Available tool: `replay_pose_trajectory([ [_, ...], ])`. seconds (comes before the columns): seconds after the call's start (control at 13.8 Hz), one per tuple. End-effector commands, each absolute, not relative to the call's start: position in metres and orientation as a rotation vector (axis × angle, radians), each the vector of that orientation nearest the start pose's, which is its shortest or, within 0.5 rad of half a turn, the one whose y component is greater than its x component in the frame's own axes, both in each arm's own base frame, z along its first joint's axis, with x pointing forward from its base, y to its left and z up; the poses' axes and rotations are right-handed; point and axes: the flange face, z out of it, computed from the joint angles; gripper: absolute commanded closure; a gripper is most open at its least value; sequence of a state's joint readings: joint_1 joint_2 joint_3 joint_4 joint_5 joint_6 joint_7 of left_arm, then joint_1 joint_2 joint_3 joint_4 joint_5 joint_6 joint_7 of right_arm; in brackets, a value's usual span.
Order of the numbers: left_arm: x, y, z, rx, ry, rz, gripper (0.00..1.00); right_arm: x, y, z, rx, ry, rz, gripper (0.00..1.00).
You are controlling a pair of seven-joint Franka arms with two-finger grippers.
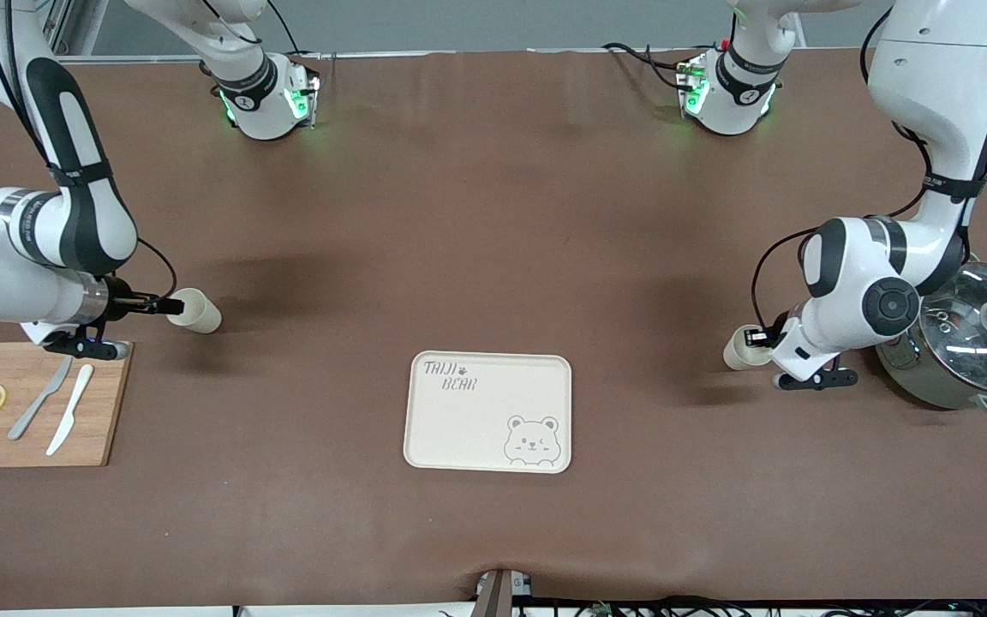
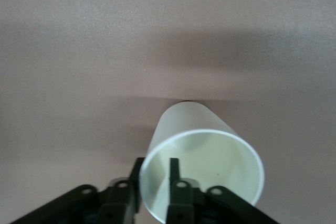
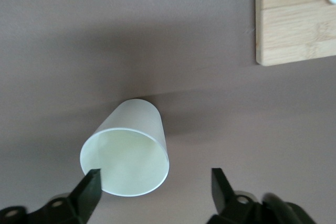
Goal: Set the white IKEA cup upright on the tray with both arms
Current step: 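Grasp the white cup with the left gripper while the right gripper grasps the other cup, then carry both cups over the tray and lower them onto it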
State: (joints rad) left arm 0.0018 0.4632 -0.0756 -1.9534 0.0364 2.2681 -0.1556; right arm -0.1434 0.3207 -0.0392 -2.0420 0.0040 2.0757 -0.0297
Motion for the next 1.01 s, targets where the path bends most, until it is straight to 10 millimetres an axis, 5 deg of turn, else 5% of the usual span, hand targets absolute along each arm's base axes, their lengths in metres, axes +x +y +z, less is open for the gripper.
replay_pose_trajectory([
  [0.0, 0.609, -0.045, 0.237, -3.124, -0.112, 0.184, 1.00, 0.536, -0.105, 0.262, -3.078, 0.232, 0.415, 0.26],
  [0.29, 0.611, -0.060, 0.258, -3.125, -0.159, 0.145, 1.00, 0.531, -0.104, 0.245, -3.091, 0.236, 0.349, 0.53],
  [0.58, 0.624, -0.119, 0.301, -3.150, -0.266, 0.083, 1.00, 0.530, -0.105, 0.244, -3.092, 0.238, 0.347, 1.00],
  [0.94, 0.644, -0.188, 0.324, -3.171, -0.424, 0.031, 1.00, 0.537, -0.109, 0.257, -3.088, 0.243, 0.356, 1.00],
])
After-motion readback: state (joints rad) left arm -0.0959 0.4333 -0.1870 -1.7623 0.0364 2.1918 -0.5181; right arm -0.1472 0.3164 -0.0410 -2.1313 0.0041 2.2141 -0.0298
